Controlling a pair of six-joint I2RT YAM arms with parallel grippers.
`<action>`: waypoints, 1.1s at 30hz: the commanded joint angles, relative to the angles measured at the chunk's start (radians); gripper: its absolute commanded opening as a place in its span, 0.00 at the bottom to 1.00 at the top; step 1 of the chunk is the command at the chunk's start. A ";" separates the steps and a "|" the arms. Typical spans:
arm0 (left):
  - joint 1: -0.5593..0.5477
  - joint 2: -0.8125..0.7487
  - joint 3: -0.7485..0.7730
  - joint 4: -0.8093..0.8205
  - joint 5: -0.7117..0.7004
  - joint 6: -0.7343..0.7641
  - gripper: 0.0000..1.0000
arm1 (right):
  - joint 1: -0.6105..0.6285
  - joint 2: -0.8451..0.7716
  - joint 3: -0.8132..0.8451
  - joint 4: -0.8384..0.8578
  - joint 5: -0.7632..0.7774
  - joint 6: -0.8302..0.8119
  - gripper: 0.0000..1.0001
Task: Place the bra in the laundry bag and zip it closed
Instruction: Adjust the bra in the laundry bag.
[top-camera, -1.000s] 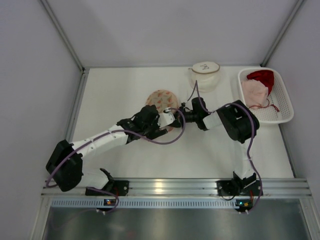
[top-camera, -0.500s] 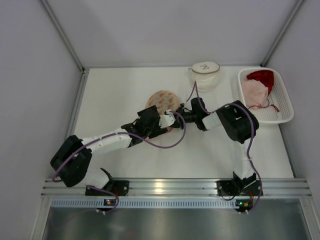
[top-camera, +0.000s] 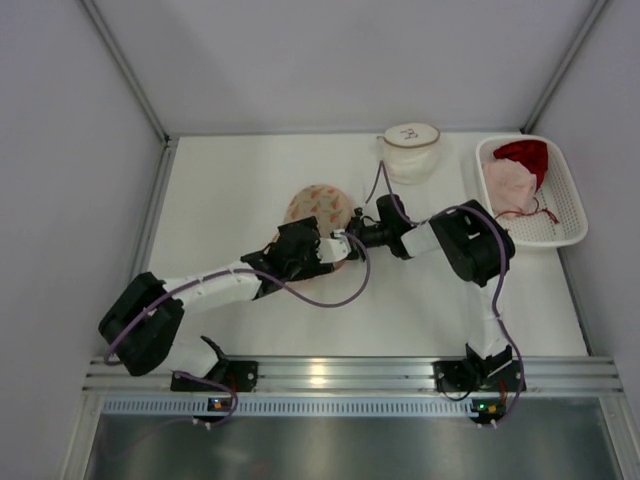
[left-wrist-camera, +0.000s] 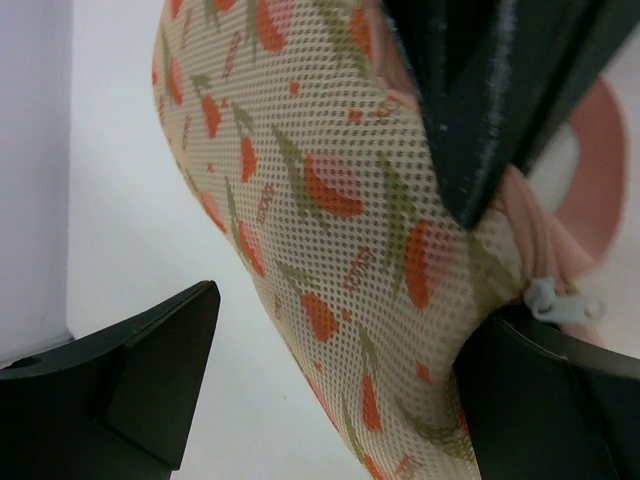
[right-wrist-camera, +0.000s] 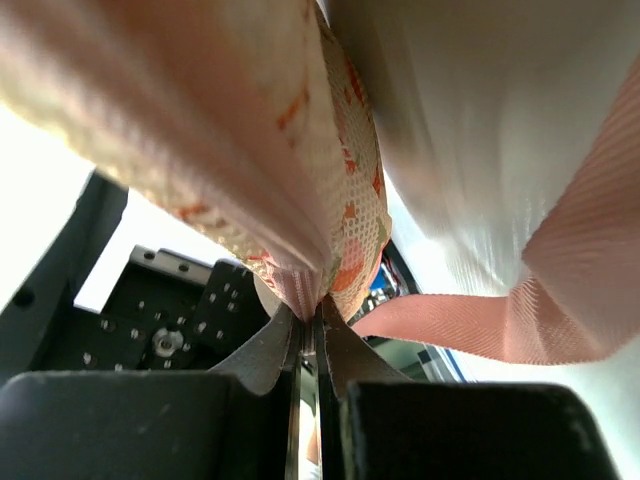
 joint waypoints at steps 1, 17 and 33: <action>-0.006 -0.161 0.033 -0.196 0.221 0.016 0.97 | -0.002 0.022 0.038 -0.077 -0.047 -0.023 0.00; -0.012 -0.396 0.012 -0.510 0.438 -0.010 0.64 | -0.017 0.013 0.057 -0.126 -0.035 -0.060 0.00; -0.012 -0.162 0.170 -0.510 0.407 0.002 0.60 | -0.017 -0.027 0.005 -0.045 -0.035 0.017 0.00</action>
